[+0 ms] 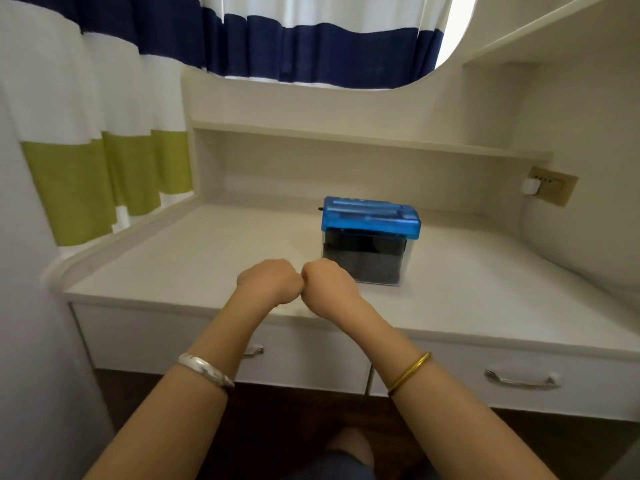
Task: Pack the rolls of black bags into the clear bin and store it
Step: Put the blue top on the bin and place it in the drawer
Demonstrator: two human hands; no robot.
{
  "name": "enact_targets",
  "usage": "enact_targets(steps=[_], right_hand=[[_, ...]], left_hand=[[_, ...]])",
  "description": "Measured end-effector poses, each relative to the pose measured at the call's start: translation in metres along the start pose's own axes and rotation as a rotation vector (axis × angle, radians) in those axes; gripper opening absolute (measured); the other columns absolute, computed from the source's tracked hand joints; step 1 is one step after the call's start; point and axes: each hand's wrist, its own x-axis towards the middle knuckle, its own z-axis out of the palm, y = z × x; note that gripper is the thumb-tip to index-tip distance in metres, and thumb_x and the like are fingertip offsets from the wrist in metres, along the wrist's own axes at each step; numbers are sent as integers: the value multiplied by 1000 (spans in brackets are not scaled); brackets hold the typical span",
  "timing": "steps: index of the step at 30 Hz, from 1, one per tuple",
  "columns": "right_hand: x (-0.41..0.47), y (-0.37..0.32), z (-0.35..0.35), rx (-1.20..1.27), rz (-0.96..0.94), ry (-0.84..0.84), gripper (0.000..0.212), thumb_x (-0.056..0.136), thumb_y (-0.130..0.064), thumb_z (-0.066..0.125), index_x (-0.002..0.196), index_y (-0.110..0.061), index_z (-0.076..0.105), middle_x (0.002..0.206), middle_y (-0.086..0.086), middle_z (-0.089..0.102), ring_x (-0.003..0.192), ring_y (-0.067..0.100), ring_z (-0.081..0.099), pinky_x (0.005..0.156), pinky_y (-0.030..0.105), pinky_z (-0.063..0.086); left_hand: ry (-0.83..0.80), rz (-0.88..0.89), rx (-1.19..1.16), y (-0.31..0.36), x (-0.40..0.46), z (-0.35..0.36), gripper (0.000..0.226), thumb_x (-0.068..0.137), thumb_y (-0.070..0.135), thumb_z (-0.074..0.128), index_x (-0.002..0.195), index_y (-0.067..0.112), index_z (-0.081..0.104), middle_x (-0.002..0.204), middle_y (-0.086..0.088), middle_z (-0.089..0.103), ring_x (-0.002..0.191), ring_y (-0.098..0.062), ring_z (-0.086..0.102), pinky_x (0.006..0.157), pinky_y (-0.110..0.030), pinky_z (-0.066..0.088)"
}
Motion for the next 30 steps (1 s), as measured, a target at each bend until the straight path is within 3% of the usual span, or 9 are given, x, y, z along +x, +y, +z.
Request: enact_targets(steps=[2,5,7,12,18,22,24,27,30], right_hand=[[-7,-5,14,40,15,-39,27,90,-4,44,108,-5,63,109,13,64,94,29,62,70,32,45],[-16,-10,30,92,25,-68,27,89,-6,45,107,-3,64,109,15,65,95,31,62,74,33,48],[-21,-13,37,92,30,-80,27,89,-7,45,107,-3,64,110,15,64,96,32,61,74,33,46],[-28,-14,44,110,40,-81,28,88,-5,42,105,-3,65,106,14,65,92,30,61,70,31,46],[-33,-11,50,104,27,-156,30,89,-5,40,108,-3,64,106,15,64,93,31,61,81,38,53],[-31,-12,50,71,-7,-223,29,90,-8,40,106,-3,63,99,13,61,85,29,56,69,32,47],[-32,-14,48,56,-19,-282,29,93,-12,38,105,-2,62,92,11,55,80,25,50,59,27,37],[-33,-15,45,12,-44,-401,33,96,-15,34,112,0,60,100,15,56,84,24,47,69,29,36],[-34,-16,38,-10,-44,-433,35,96,-15,36,120,-2,58,118,16,60,90,26,50,76,28,36]], left_hand=[[-115,-19,29,-16,-12,12,29,91,16,35,75,6,57,72,-5,57,61,-19,52,74,-29,45],[-254,-13,144,-37,-12,35,38,96,20,29,117,3,57,116,-12,60,87,-23,53,85,-32,42],[-304,-5,191,-48,-12,48,41,95,19,30,128,6,50,127,-13,54,96,-23,49,85,-33,39],[-398,12,276,-57,-22,65,41,93,11,31,130,2,46,135,-17,48,119,-31,49,96,-38,39],[-469,-19,301,-60,-27,63,39,95,11,36,128,-6,49,133,-15,55,121,-30,51,100,-39,38],[-564,-53,310,-58,-29,47,41,96,25,37,121,3,61,113,-5,63,97,-23,53,92,-34,42],[-597,-83,283,-59,-28,38,41,95,23,37,121,2,61,116,-11,61,96,-25,54,93,-36,45],[-578,-110,265,-56,-34,19,42,94,17,30,114,3,64,124,-14,62,100,-30,60,94,-40,47],[-437,-43,235,-50,-41,2,35,93,13,34,110,4,64,117,-13,66,84,-27,61,92,-40,49]])
